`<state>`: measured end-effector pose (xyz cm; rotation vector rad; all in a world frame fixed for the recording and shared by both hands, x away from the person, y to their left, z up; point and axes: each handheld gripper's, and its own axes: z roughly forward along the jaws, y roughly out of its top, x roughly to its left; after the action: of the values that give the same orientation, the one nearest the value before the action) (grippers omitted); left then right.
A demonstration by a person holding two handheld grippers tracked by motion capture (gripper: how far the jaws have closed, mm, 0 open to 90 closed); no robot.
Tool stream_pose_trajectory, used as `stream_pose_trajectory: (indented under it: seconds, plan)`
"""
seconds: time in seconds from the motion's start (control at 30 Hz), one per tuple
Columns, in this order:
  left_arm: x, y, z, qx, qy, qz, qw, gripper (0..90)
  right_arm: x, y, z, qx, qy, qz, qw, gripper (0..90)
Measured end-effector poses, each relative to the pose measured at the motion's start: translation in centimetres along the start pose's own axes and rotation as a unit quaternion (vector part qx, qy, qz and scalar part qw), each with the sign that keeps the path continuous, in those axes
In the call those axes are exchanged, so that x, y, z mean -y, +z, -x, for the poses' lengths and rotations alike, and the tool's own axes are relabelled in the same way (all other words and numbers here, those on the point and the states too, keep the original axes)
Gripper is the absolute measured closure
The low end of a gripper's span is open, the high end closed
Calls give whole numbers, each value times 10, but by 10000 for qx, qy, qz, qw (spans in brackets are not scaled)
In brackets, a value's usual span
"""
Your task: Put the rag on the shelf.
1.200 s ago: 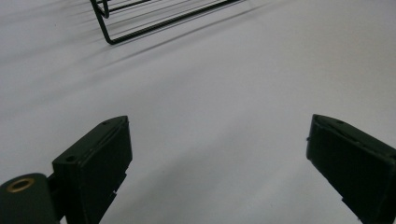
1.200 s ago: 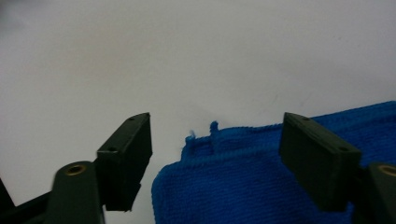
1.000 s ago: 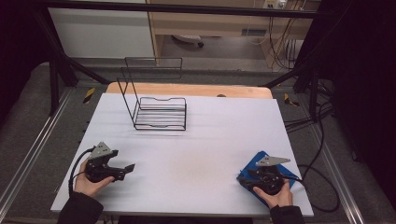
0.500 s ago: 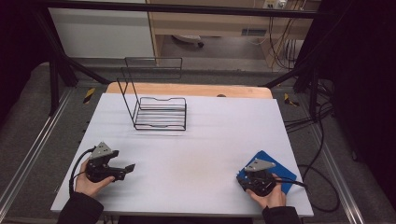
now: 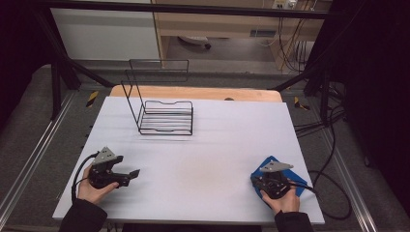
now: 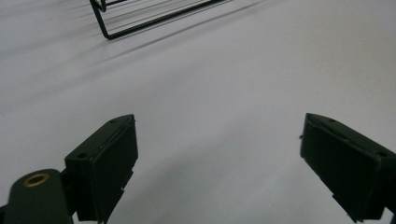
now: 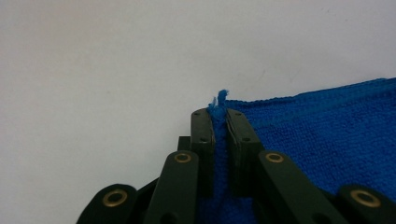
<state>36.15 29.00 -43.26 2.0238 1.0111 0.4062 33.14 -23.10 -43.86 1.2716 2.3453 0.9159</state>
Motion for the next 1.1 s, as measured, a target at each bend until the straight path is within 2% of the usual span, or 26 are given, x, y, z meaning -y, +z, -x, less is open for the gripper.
stream_pose_trajectory:
  seconds: [0.13,0.27,0.43,0.63,0.8,1.1]
  plan:
    - [0,0,0,2,-10,-2,10000,112,-1,-8,5,-178,262,246,9992,834]
    - [0,0,0,-3,-9,-1,10000,112,-4,-13,9,-324,392,449,9977,834]
    - [0,1,-1,-17,-28,-6,10000,112,-9,-15,10,-580,656,699,9937,834]
    - [0,1,-1,-27,-35,-10,10000,112,-22,-12,5,-668,661,855,9919,835]
    - [0,1,-1,-43,-45,-13,10000,112,-39,-3,-7,-760,516,896,9917,836]
    - [0,1,-2,-80,-45,-22,10000,112,-68,15,-33,-1057,350,965,9891,837]
